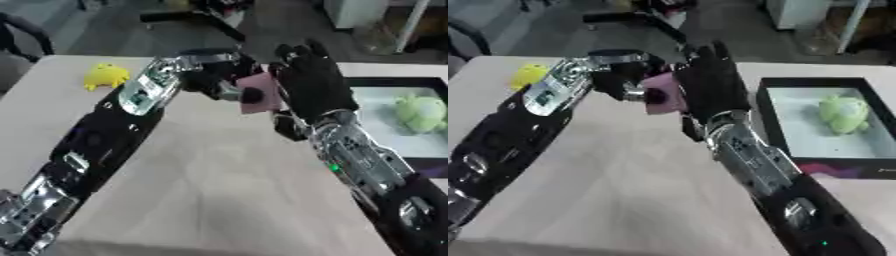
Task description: Pick up the objects with one hand, pass them to the other hand, and then place them into the box on the other side of the table.
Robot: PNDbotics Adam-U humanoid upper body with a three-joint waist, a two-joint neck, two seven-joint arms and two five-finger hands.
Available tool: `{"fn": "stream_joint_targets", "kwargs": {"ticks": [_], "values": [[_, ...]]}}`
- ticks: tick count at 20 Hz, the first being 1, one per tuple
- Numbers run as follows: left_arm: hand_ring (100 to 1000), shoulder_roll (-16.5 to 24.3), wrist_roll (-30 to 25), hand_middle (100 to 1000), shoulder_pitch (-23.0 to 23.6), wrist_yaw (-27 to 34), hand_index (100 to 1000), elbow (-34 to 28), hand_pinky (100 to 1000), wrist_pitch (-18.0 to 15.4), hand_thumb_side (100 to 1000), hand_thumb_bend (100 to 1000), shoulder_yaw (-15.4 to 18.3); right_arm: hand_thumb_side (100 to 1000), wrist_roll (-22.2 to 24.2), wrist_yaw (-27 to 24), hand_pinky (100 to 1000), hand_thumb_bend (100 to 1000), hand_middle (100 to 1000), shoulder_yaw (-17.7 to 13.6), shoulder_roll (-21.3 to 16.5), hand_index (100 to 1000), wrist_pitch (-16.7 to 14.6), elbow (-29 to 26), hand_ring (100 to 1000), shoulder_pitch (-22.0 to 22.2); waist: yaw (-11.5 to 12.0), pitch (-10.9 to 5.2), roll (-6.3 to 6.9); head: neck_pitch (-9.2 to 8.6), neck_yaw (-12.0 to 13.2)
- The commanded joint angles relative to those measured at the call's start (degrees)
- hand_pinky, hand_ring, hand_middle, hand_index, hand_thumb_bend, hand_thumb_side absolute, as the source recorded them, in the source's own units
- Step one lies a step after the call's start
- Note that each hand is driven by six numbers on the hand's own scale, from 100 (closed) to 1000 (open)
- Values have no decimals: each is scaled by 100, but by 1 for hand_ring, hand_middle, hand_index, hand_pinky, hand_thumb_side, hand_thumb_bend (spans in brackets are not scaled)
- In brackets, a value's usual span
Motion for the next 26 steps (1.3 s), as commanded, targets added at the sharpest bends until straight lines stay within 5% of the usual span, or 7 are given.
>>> {"fn": "stream_joint_targets", "kwargs": {"ticks": [1, 9, 16, 21, 26], "values": [[611, 126, -36, 574, -92, -69, 684, 63, 804, -124, 529, 537, 145, 225, -33, 1, 982, 100, 821, -97, -28, 435, 28, -81, 833, -97, -5, -90, -4, 33, -26], [647, 177, -142, 613, -73, -198, 715, 333, 818, -361, 573, 631, 366, 230, -90, 63, 909, 100, 818, -220, -20, 436, 169, 5, 828, -71, -7, -89, -23, -31, -325], [721, 263, -232, 699, -47, -399, 775, 469, 844, -662, 617, 850, 538, 239, -473, 94, 768, 100, 810, -448, -38, 439, 547, 334, 816, 84, -19, -92, -30, -126, -563], [741, 536, -33, 722, 63, -299, 787, 414, 853, -785, 642, 889, 758, 262, -1055, 111, 663, 100, 800, -988, -265, 441, 1309, 947, 803, 425, -29, -98, -23, -156, -638], [732, 1048, 374, 713, 558, -19, 781, -62, 850, -770, 627, 823, 1123, 249, -1782, -93, 538, 100, 771, -1744, -629, 459, 2328, 1778, 770, 601, -15, -98, -19, -201, -776]]}}
